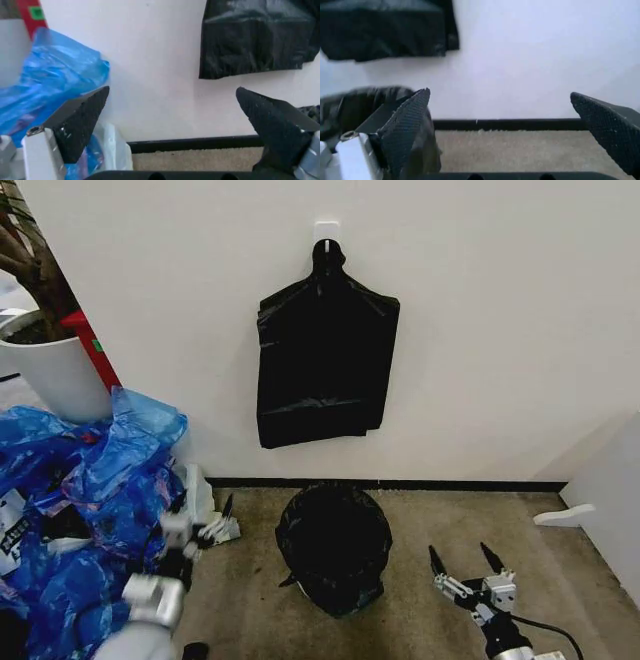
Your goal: Place the garbage bag over the trash bin.
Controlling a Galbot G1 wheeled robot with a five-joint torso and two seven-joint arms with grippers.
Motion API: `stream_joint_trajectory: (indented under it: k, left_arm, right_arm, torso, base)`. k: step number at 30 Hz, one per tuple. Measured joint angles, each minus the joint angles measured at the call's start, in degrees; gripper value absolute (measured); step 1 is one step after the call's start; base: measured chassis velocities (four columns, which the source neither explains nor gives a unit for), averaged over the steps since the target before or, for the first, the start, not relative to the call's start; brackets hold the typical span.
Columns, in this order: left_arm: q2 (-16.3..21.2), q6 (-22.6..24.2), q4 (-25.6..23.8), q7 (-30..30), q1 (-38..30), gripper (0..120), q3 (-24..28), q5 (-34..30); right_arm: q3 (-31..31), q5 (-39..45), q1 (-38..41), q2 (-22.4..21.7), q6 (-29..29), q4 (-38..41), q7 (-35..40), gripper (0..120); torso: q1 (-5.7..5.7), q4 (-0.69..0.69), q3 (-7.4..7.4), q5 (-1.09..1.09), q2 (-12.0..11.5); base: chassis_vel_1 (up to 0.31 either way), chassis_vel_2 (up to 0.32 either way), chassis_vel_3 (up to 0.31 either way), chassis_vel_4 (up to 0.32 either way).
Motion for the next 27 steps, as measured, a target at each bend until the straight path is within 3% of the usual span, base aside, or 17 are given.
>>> stream_joint_trajectory:
  k: [2, 5, 8, 11, 15, 19, 27]
  left_arm:
    - [-2.8, -1.7, -2.1, 0.7, 2.8, 100, 0.1, 1.6]
    - [-4.2, -2.5, -3.8, 2.1, 5.1, 100, 1.0, 2.5]
    - [-4.2, -2.9, -3.8, 2.4, 6.0, 100, 1.2, 2.8]
    - [-4.4, -6.6, -3.9, 2.6, 10.8, 100, 0.5, 4.2]
    - [-4.0, -6.8, -4.6, 3.6, 11.9, 100, -0.8, 3.6]
    - [-1.3, -3.8, -6.5, 5.4, 11.4, 100, -2.9, -1.1]
    - [0.9, 0.2, -9.6, 6.0, 9.6, 100, -4.4, -4.3]
  right_arm:
    - [0.0, -0.8, -0.3, 2.8, 0.3, 1.4, 0.0, 100]
    - [0.0, -1.1, -1.4, 4.6, 1.2, 3.7, 0.1, 100]
    - [-0.2, -0.7, -1.8, 4.5, 1.4, 4.4, 0.1, 100]
    - [-2.0, 1.6, -4.2, 2.6, 3.7, 5.6, 0.3, 100]
    - [-3.2, 2.7, -4.6, 1.0, 4.5, 5.4, 0.2, 100]
    - [-3.2, 2.3, -4.3, 0.7, 4.7, 4.9, -1.0, 100]
    - [-1.8, 1.8, -3.9, 0.1, 4.3, 4.7, -1.6, 100]
  torso:
    - [0.00, -0.01, 0.00, 0.01, 0.0]
    - [0.00, -0.02, 0.00, 0.01, 0.0]
    - [0.00, -0.03, 0.01, -0.01, 0.0]
    - [0.00, 0.02, 0.01, 0.00, 0.0]
    - [0.00, 0.01, 0.01, 0.00, 0.0]
    - [0.01, 0.00, 0.01, 0.00, 0.0]
    - [0.01, -0.01, 0.01, 0.00, 0.0]
  base:
    - [0.000, 0.000, 0.000, 0.000]
    - [0.000, 0.000, 0.000, 0.000]
    - [0.000, 0.000, 0.000, 0.000]
    - [0.000, 0.000, 0.000, 0.000]
    - [0.000, 0.000, 0.000, 0.000]
    - [0.000, 0.000, 0.000, 0.000]
    - [0.000, 0.000, 0.000, 0.000]
